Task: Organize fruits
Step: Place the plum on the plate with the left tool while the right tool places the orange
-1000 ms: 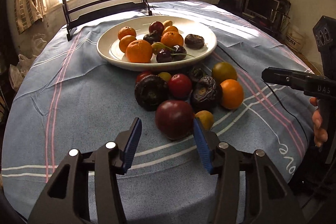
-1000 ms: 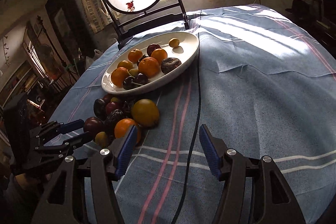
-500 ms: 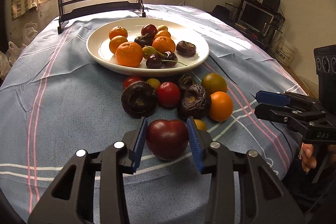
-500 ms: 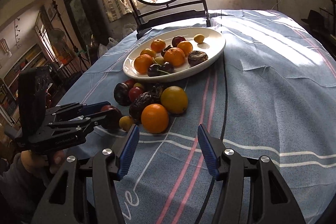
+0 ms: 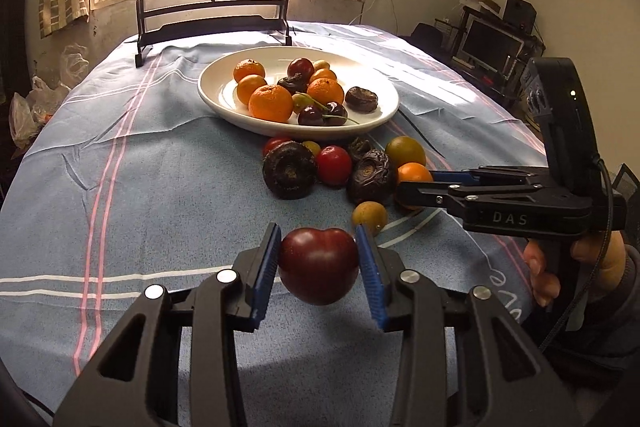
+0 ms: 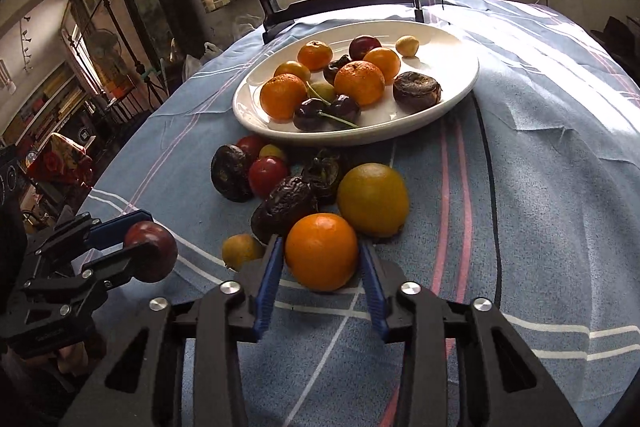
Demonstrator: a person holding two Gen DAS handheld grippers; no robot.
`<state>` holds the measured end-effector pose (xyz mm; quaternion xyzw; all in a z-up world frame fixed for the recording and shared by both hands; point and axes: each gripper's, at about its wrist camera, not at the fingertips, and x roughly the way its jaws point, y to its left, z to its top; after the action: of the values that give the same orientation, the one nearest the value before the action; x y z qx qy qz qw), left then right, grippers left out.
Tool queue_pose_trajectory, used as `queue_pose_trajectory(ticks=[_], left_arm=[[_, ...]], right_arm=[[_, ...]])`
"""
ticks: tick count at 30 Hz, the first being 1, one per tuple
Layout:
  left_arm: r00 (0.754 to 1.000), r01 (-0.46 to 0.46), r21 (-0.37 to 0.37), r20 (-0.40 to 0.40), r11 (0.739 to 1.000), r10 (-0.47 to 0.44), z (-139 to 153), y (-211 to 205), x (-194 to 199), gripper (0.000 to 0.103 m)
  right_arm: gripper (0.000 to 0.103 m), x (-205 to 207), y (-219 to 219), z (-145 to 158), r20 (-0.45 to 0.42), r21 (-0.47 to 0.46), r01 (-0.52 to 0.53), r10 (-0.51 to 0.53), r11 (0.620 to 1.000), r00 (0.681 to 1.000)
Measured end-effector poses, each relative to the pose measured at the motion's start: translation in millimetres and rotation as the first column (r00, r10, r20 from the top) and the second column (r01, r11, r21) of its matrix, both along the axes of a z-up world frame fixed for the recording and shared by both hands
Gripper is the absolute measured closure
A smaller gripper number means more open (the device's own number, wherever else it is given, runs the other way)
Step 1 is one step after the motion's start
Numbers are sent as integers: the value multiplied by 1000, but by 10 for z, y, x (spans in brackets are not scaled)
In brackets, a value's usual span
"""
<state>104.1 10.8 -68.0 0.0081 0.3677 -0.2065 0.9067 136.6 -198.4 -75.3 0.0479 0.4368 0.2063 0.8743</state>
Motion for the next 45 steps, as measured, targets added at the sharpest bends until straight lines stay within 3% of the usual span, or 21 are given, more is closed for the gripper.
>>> queue_pose_trajectory(ticks=[10,17,22,27,32,35,36,37,38,40,41,43,45], left_arm=[[1000,2,-22,23,1000,-2,103,3,-38,65],[998,1,-38,64,999,1,301,-43,67,65],[996,11,-42,85,999,-8,476,-114,408,65],[997,24,-48,68,999,-21,570,-272,994,65],[1000,-4,-43,13,999,5,438,-442,1653,65],[999,-30,-33,-45,999,28,301,-480,1932,64],[998,-39,-25,-51,999,38,285,-473,1950,64],[998,-48,-31,-45,998,47,306,-439,1934,64],[999,-47,-49,-29,998,46,357,-401,1873,62],[999,-45,-69,12,997,46,488,-313,1697,49],[998,-54,-72,36,996,56,551,-263,1588,34],[996,-44,-93,68,995,50,641,-176,1325,31],[997,-21,-63,79,998,26,647,-159,1036,31]], right_arm=[[66,-289,-343,242,63,71,16,-20,997,998],[66,-222,-574,515,120,113,48,-62,992,991],[66,152,-634,698,136,136,60,-79,989,988],[66,787,-627,706,109,142,101,-117,985,987],[66,1353,-526,550,86,114,145,-155,983,984],[57,1522,-497,515,111,115,160,-172,980,979],[43,1505,-502,536,127,121,164,-179,979,976],[41,1454,-499,572,147,130,154,-172,980,974],[41,1384,-481,616,168,124,137,-157,983,973],[41,1190,-453,684,207,80,124,-138,989,969],[41,1079,-457,696,216,72,115,-128,991,968],[41,856,-502,682,209,65,118,-129,991,969],[41,622,-555,646,197,60,122,-132,991,972]])
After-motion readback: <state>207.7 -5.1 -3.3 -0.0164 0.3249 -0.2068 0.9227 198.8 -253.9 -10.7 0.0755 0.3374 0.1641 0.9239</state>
